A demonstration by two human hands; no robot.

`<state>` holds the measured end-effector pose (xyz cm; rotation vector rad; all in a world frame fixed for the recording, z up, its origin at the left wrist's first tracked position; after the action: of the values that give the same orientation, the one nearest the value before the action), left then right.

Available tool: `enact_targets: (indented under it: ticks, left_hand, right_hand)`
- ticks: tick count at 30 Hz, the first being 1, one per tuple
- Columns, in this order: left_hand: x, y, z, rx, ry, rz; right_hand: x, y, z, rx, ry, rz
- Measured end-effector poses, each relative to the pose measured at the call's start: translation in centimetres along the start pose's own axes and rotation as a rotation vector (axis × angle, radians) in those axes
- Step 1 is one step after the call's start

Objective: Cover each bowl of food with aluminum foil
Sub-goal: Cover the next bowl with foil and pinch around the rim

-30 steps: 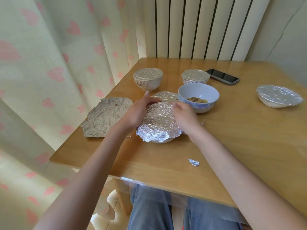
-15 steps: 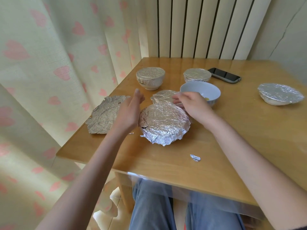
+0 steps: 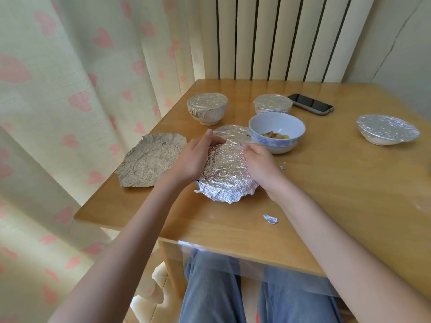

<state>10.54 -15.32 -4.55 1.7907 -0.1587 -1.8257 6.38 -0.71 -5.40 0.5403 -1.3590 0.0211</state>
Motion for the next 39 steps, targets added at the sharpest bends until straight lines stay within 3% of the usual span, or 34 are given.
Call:
enact_targets:
  ticks: [6,9,12,15,19,27,30,34,37,39]
  left_hand:
    - [-0.8,-1.3,-3.4,-0.258,0.042,-0.003]
    - [-0.7,-1.4,-4.2,-0.26,0.09,-0.014]
    - [-0.6,0.9,-4.0,-0.284,0.007,0.027]
    - [0.1,2.0,-2.4,-0.153,-0.115,-0.05]
    - [0.2,0.4,-1.6,0.087,-0.125,-0.047]
    - [0.2,-0.1,-1.6,0.051,-0.069,-0.017]
    - [0.0,-0.3,-2.5,0.0,-0.045,-0.017]
    - [-0.4,-1.7,-4.4,-0.204,-0.012,0.007]
    - [-0.9,-1.8,-5.3,-0.211,-0.018,0.053]
    - [-1.4,-0.6,-5.5,-0.201,-0.058,0.088]
  right_hand:
    - [0.6,1.1,1.1,0.233,-0.012,-0.072]
    - [1.2,1.7,1.5,0.333,0.028,-0.122]
    - [1.3,2.9,1.5,0.123,0.134,-0.08]
    - [1.3,3.2,-0.3,-0.077,0.172,-0.13]
    - [0.6,0.8,-1.8,-0.043,0.077,-0.109]
    - [-0.7,0.3,-1.3,-0.035,-0.004,-0.048]
    - [-0.4,0.6,-1.2,0.032,-0.033,-0.036]
    - [1.0,2.1,-0.7,0.224,-0.016,-0.069]
    - [1.3,2.8,-0.1,0.393,-0.048,-0.233]
    - [1.8,3.3,0.0,0.388,-0.023,-0.251]
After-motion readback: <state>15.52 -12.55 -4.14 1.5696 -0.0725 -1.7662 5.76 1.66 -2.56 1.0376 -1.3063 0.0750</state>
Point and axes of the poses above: each hand's wrist, its own z-axis towards the middle knuckle, its own y-axis out of the back of the hand, x = y × z, the point moved 2 cm from there along z, towards the middle knuckle, and after that the axes turned 3 degrees about y, right-handed, at the moved point
